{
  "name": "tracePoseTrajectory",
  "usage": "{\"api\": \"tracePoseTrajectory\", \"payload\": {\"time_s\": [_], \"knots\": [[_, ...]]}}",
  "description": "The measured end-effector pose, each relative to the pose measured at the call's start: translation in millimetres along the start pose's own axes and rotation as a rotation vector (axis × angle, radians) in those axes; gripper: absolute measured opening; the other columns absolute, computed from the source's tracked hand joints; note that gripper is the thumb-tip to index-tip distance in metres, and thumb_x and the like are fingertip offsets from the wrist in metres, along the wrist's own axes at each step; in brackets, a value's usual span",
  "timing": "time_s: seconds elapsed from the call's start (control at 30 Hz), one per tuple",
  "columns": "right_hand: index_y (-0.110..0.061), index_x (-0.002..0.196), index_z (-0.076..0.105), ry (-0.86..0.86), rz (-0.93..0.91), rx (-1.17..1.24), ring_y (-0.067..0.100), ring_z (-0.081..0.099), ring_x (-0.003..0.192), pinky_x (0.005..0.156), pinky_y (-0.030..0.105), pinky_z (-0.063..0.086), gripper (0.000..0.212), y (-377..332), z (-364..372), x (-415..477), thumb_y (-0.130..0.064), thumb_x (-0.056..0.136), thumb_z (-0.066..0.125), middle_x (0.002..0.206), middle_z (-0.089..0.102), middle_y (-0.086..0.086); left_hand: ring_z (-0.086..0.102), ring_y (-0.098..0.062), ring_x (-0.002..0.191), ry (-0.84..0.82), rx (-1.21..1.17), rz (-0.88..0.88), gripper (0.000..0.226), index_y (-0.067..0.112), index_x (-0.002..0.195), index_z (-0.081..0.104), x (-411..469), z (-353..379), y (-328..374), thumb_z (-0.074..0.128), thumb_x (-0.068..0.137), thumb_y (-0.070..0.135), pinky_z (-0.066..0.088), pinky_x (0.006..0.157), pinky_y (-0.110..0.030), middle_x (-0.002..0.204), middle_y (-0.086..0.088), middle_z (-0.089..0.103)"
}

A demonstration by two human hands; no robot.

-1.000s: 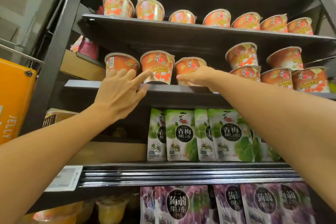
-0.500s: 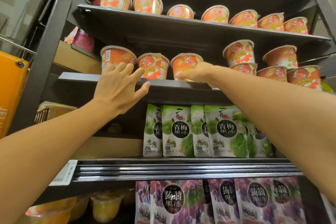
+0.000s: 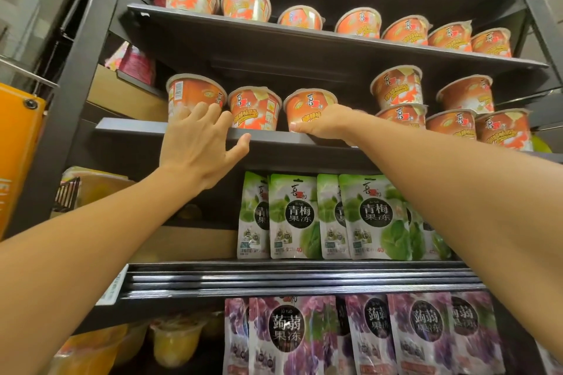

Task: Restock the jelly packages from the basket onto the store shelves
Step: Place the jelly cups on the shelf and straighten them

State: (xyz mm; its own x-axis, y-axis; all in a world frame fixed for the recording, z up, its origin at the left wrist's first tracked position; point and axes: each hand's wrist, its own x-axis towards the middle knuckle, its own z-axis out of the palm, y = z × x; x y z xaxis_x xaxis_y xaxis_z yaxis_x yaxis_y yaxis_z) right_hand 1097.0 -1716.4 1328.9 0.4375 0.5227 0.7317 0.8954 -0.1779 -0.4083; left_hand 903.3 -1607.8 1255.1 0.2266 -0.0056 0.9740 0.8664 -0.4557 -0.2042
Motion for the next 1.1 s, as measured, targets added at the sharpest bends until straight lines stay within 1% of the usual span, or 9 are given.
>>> {"api": "tracePoseTrajectory", "payload": {"time_s": [0.1,0.17,0.3,0.4,0.6,0.73,0.83,1.0,1.1], "knots": [[-0.008,0.146,0.033,0.135,-0.003,0.035,0.029,0.048,0.126,0.09,0.035,0.046,0.082,0.4,4.6,-4.9,-0.062,0.088,0.056,0.142,0.045,0.013,0.051,-0.03,0.11,-0.011,0.013,-0.03,0.054,0.01,0.114,0.055,-4.2,-1.5,4.0,0.029,0.097,0.055,0.04,0.099,-0.045,0.116,-0.011,0.057],[-0.004,0.145,0.031,0.266,0.027,0.116,0.027,0.051,0.12,0.074,0.031,0.041,0.078,1.9,7.6,-12.0,-0.054,0.09,0.057,0.139,0.047,0.014,0.05,-0.03,0.114,-0.026,0.022,-0.047,0.054,0.01,0.117,0.054,-7.8,-2.9,6.6,0.028,0.097,0.054,0.04,0.1,-0.045,0.12,-0.011,0.056],[-0.006,0.132,0.038,0.454,-0.051,0.426,0.02,0.054,0.106,0.064,0.021,0.037,0.057,20.9,15.0,-28.7,-0.031,0.09,0.066,0.124,0.052,0.013,0.045,-0.032,0.119,-0.041,-0.009,-0.07,0.054,0.009,0.126,0.052,-17.3,-6.1,10.9,0.03,0.098,0.049,0.04,0.101,-0.046,0.128,-0.014,0.05],[-0.011,0.119,0.045,0.505,-0.131,0.516,0.019,0.058,0.1,0.072,0.023,0.045,0.036,43.7,20.2,-49.7,-0.023,0.092,0.065,0.112,0.056,0.006,0.045,-0.036,0.12,-0.033,-0.088,-0.132,0.052,0.007,0.131,0.052,-22.7,-13.6,18.8,0.035,0.098,0.044,0.04,0.099,-0.048,0.131,-0.018,0.05],[-0.011,0.13,0.049,0.436,-0.255,0.538,0.016,0.058,0.112,0.096,0.03,0.05,0.034,71.8,18.9,-93.0,-0.015,0.097,0.056,0.123,0.061,0.006,0.05,-0.03,0.119,0.007,-0.198,-0.084,0.046,0.008,0.127,0.053,-50.6,-33.5,53.6,0.034,0.099,0.039,0.04,0.099,-0.042,0.129,-0.013,0.055],[-0.012,0.116,0.056,0.445,-0.273,0.645,-0.007,0.058,0.082,0.074,0.005,0.045,0.02,90.7,27.3,-137.0,-0.014,0.096,0.055,0.094,0.062,-0.006,0.053,-0.023,0.108,0.043,-0.312,-0.032,0.035,0.013,0.112,0.059,-94.0,-46.1,90.4,0.035,0.099,0.035,0.039,0.091,-0.037,0.113,-0.004,0.061],[-0.013,0.109,0.057,0.372,-0.25,0.726,-0.017,0.052,0.071,0.064,0.001,0.04,0.014,114.4,41.2,-177.6,-0.012,0.095,0.055,0.088,0.058,-0.011,0.052,-0.019,0.102,0.009,-0.42,-0.038,0.036,0.016,0.105,0.059,-137.1,-52.9,118.0,0.031,0.096,0.037,0.037,0.087,-0.034,0.106,0.001,0.062],[-0.021,0.102,0.06,0.123,-0.08,0.871,0.012,0.065,0.085,0.076,0.028,0.055,0.012,172.3,77.3,-258.5,-0.015,0.093,0.058,0.093,0.068,-0.002,0.051,-0.013,0.096,-0.064,-0.648,-0.176,0.031,0.017,0.105,0.061,-220.4,-61.1,152.9,0.034,0.099,0.031,0.039,0.082,-0.026,0.1,0.003,0.06],[-0.021,0.095,0.063,0.021,0.032,0.961,0.011,0.067,0.078,0.075,0.027,0.056,0.013,211.6,100.8,-326.2,-0.011,0.089,0.059,0.083,0.071,-0.002,0.052,-0.015,0.094,-0.124,-0.744,-0.239,0.028,0.015,0.103,0.063,-287.9,-70.8,175.3,0.036,0.1,0.024,0.04,0.082,-0.027,0.097,0.002,0.061]]}}
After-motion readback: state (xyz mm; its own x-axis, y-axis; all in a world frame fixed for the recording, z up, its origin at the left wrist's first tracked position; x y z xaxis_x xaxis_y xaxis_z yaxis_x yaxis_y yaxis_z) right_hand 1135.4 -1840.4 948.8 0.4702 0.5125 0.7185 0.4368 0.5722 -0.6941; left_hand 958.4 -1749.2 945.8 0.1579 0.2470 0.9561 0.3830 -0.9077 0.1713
